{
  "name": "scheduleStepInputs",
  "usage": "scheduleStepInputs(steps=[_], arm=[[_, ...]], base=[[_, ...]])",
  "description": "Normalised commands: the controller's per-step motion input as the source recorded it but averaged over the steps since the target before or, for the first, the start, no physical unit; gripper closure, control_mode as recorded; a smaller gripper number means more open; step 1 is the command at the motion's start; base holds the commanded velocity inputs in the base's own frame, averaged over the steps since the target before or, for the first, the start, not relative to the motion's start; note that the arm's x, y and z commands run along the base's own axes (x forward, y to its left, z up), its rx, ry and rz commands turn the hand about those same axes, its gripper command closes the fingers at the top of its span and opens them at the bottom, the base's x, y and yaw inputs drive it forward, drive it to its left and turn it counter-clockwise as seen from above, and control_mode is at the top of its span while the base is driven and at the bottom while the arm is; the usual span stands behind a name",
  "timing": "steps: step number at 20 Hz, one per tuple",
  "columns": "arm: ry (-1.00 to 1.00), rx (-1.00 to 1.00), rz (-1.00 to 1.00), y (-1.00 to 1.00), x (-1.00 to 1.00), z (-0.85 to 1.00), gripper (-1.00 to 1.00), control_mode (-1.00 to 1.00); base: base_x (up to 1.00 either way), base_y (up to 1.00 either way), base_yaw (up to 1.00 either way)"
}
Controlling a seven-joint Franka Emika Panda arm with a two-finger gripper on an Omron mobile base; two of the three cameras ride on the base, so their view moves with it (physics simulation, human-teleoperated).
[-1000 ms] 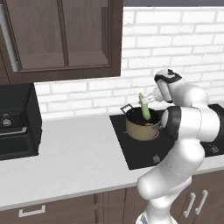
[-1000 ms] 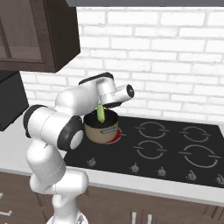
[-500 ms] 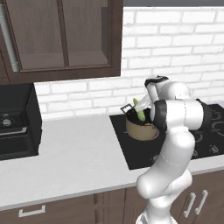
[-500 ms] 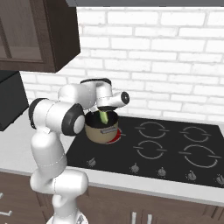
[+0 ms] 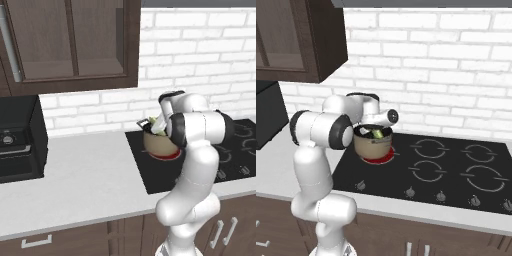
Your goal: Put the corn and mushroom in the pot. Retrieve the spatula and lightly stir the vegetables in the pot.
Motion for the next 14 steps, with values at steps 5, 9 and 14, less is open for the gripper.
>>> scheduleStepInputs(steps=[5, 9, 14], arm=[[0.0, -0.02, 0.0, 0.05, 0.37, -0.14, 1.0, -1.0], [0.0, 0.0, 0.0, 0.0, -0.67, 0.01, -1.0, -1.0], [0.0, 0.0, 0.0, -0.06, -0.57, 0.17, -1.0, -1.0]], base=[[0.0, 0.0, 0.0], [0.0, 0.0, 0.0], [0.0, 0.0, 0.0]])
